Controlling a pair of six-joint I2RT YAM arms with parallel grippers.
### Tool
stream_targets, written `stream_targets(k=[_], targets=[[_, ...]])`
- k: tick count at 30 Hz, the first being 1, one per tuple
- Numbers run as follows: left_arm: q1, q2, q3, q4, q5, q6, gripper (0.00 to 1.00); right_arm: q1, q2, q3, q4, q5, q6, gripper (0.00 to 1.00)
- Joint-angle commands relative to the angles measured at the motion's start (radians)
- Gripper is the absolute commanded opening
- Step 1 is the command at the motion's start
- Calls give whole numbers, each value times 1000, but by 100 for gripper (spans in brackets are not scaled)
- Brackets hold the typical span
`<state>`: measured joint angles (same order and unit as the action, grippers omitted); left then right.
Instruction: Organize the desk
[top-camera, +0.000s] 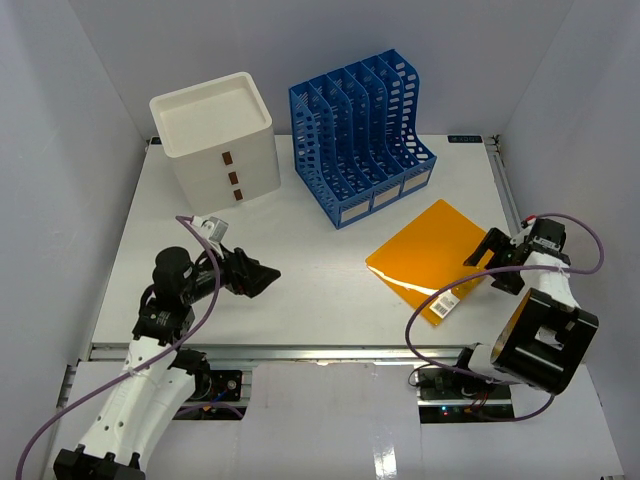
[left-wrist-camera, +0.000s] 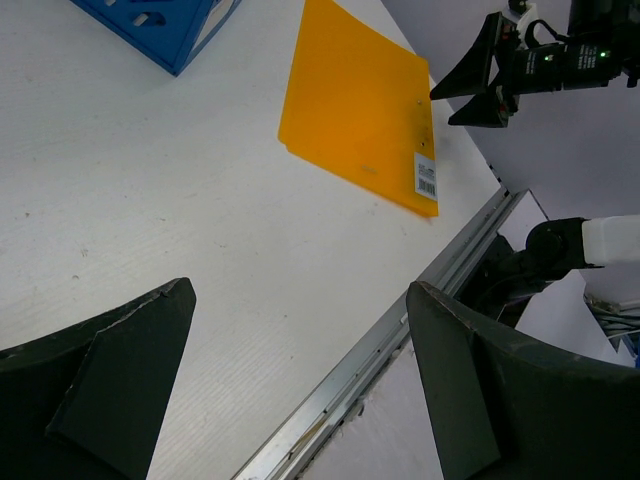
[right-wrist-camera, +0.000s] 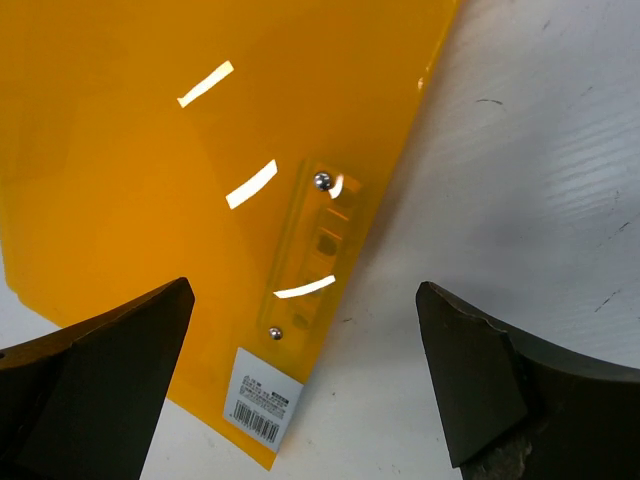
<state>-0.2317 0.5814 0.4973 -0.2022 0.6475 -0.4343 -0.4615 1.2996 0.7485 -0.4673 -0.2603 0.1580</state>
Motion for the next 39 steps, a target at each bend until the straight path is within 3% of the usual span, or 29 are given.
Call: stream_targets(k=[1, 7, 9, 19, 24, 31, 39], targets=[[3, -32, -8, 9, 23, 7, 98, -35, 36, -25, 80, -25, 33, 99], [3, -40, -12, 10, 29, 6, 98, -39, 128, -39, 140, -48, 54, 100], [3, -38, -11, 10, 31, 4, 98, -39, 173, -34, 163, -68, 57, 96], [3, -43, -13, 9, 38, -9, 98, -39, 260, -70, 277, -97, 69, 71], [3, -48, -16, 14, 54, -14, 98, -46, 284, -83, 301, -106, 67, 49], [3, -37, -16, 19, 76, -15, 98, -75, 266, -93, 308, -136, 53, 28], [3, -38, -24, 42, 139, -31, 98, -123, 188, -118, 309, -229, 11, 15]])
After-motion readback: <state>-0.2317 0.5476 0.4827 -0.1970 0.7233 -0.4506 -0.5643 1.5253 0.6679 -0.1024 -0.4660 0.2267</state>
